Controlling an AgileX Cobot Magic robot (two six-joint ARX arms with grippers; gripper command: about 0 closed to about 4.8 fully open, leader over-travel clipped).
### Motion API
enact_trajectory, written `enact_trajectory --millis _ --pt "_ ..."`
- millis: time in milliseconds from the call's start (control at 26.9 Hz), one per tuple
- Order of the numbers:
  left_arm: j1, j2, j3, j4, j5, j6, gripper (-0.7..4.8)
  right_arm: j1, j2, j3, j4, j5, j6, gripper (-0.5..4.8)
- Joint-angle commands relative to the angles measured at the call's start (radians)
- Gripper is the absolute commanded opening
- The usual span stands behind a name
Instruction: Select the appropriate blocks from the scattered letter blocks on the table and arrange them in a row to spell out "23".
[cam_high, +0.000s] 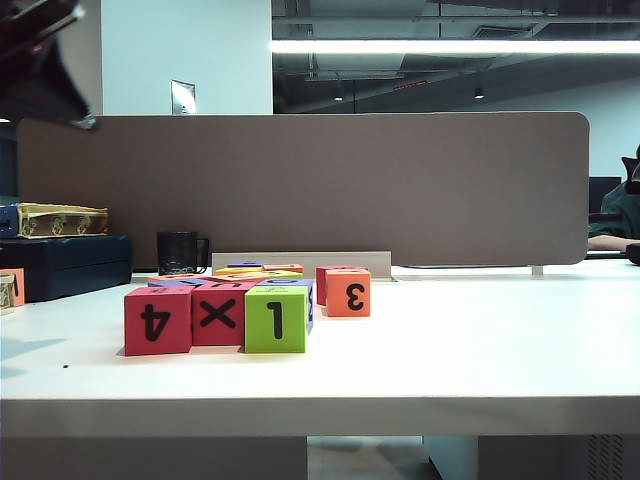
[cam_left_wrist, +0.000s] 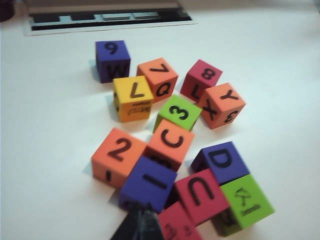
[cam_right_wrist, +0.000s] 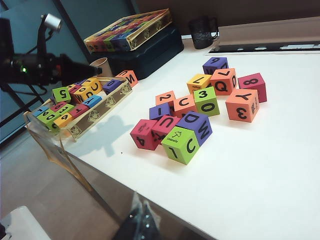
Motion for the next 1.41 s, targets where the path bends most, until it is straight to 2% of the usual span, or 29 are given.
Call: enact_trajectory --millis 37,223,335,372,521,781,930,1191,1228,1302,1340,1414 --pt "-0.006 0.077 0.096 -0.056 0.005 0.005 -0.06 0.0 0.029 0.004 0.021 0.002 -0.003 -0.01" --pt "-0.006 0.198 0.169 -0.073 0.004 0.016 0.01 0.001 0.06 0.004 0.021 0.005 -0.041 -0.01" --pt "-0.006 0.246 0.177 -0.073 0.002 0.021 0.59 0.001 0.06 0.004 0.021 0.006 -0.055 -0.01" --pt "-0.006 0.265 0.179 -0.074 -0.004 0.022 0.64 0.001 0.061 0.004 0.021 0.006 -0.055 -0.01" --pt "-0.006 0.315 0.197 -0.072 -0.003 0.023 0.67 0.001 0.061 0.004 0.02 0.009 -0.055 -0.01" --pt "-0.006 0.403 0.327 -0.098 -0.004 0.05 0.68 0.026 0.061 0.003 0.02 0.021 -0.055 -0.01" --pt "-0.006 0.478 0.408 -0.159 -0.004 0.05 1.4 0.026 0.061 0.003 0.02 0.021 -0.056 -0.01" --pt "-0.043 0.566 0.52 -0.238 -0.05 0.17 1.41 0.026 0.061 0.003 0.02 0.024 -0.055 -0.01" --pt "-0.048 0.589 0.54 -0.239 -0.067 0.203 1.79 0.025 0.061 0.003 0.02 0.026 -0.055 -0.01" --pt "-0.061 0.62 0.558 -0.245 -0.109 0.207 3.5 0.025 0.061 0.003 0.02 0.025 -0.055 -0.01" --pt "-0.066 0.633 0.567 -0.254 -0.129 0.212 4.04 0.025 0.061 0.003 0.02 0.025 -0.055 -0.01" --pt "-0.074 0.67 0.596 -0.295 -0.16 0.259 4.24 0.025 0.061 0.003 0.02 0.025 -0.055 -0.01"
